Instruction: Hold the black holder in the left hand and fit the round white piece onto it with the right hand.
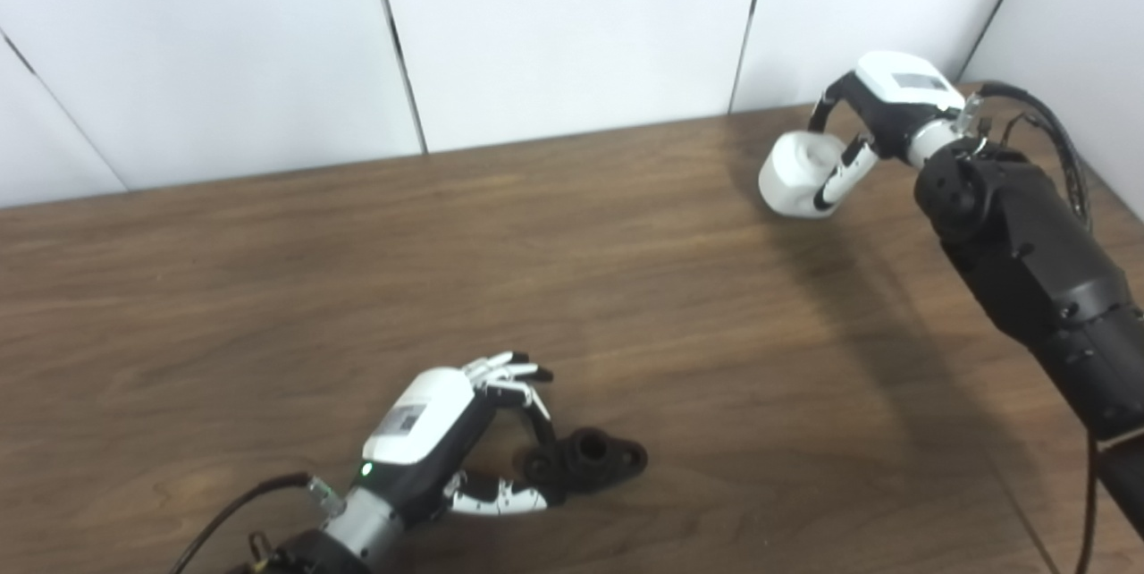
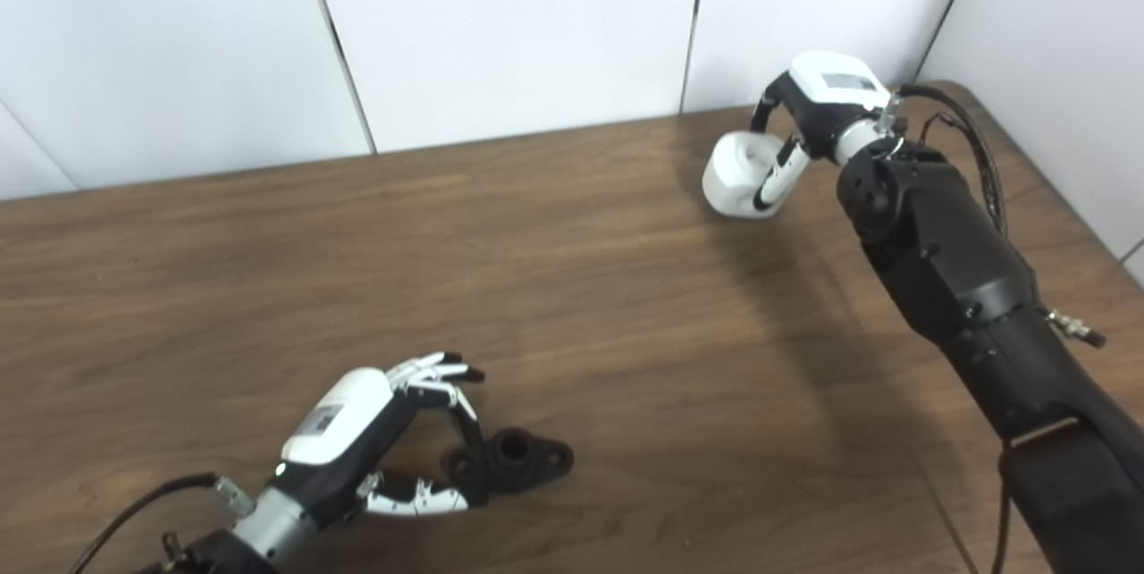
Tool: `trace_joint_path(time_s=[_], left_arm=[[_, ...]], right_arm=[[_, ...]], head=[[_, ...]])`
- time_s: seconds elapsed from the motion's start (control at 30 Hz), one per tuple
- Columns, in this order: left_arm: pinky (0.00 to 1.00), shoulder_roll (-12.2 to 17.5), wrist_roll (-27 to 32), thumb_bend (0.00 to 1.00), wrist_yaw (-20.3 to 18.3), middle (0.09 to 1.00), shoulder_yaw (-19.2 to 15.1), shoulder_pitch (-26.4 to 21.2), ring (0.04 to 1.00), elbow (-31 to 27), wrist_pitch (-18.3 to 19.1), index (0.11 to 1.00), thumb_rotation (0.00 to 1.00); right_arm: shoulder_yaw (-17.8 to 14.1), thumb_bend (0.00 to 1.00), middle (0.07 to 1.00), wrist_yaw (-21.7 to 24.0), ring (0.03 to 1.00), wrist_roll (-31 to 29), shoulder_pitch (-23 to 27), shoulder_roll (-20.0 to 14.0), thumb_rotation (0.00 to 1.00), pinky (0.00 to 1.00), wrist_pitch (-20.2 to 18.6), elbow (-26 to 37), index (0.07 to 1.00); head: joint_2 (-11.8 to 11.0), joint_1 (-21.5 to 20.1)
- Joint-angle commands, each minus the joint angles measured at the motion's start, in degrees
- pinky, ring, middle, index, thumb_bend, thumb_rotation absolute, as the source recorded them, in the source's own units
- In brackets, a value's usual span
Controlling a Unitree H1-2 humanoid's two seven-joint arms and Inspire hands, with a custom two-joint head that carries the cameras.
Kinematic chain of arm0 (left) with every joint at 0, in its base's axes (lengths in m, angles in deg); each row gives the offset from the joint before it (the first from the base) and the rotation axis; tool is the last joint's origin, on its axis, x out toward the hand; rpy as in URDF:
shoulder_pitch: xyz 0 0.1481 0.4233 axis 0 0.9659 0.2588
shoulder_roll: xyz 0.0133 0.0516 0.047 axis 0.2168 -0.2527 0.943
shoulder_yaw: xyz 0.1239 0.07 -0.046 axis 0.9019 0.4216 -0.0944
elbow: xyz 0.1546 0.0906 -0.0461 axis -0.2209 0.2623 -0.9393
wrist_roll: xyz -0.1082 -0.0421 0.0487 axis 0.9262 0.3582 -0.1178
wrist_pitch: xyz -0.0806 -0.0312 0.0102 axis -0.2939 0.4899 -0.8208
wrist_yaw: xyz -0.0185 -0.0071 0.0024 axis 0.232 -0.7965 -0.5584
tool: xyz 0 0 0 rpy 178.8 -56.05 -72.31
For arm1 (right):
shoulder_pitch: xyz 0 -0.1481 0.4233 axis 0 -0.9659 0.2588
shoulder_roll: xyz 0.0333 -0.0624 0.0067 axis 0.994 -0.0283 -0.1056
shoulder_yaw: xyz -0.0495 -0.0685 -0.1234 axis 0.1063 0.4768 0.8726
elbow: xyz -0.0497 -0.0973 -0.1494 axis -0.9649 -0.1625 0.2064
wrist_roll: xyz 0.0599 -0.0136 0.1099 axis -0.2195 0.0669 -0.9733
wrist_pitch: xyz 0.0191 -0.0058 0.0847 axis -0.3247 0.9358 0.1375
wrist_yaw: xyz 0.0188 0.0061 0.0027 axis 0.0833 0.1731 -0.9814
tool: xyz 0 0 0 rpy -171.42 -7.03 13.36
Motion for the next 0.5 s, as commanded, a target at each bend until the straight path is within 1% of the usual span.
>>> trace_joint_path(time_s=[0.0,0.23,0.47], left_arm=[[0.89,0.82,0.91,0.51,-3.05,0.835,0.60,1.03,0.923,0.19,1.30,0.490,0.06],[0.89,0.82,0.86,0.51,-3.42,0.836,0.56,0.89,0.925,0.05,1.66,0.490,0.06],[0.89,0.64,0.89,0.51,-3.41,0.834,0.65,0.67,0.923,0.38,1.50,0.490,0.06]], right_arm=[[-1.14,0.52,0.769,-2.11,0.881,-0.09,1.85,-1.00,0.13,0.83,1.18,0.66,0.484],[-0.78,0.52,0.767,-2.79,0.879,-0.08,1.38,-0.72,0.13,0.83,1.15,0.34,0.484],[-0.57,0.52,0.764,-2.31,0.873,0.00,1.68,-1.13,0.13,0.80,1.55,1.42,0.484]], head=[[0.07,0.00],[0.19,-0.21],[0.04,-0.03]])
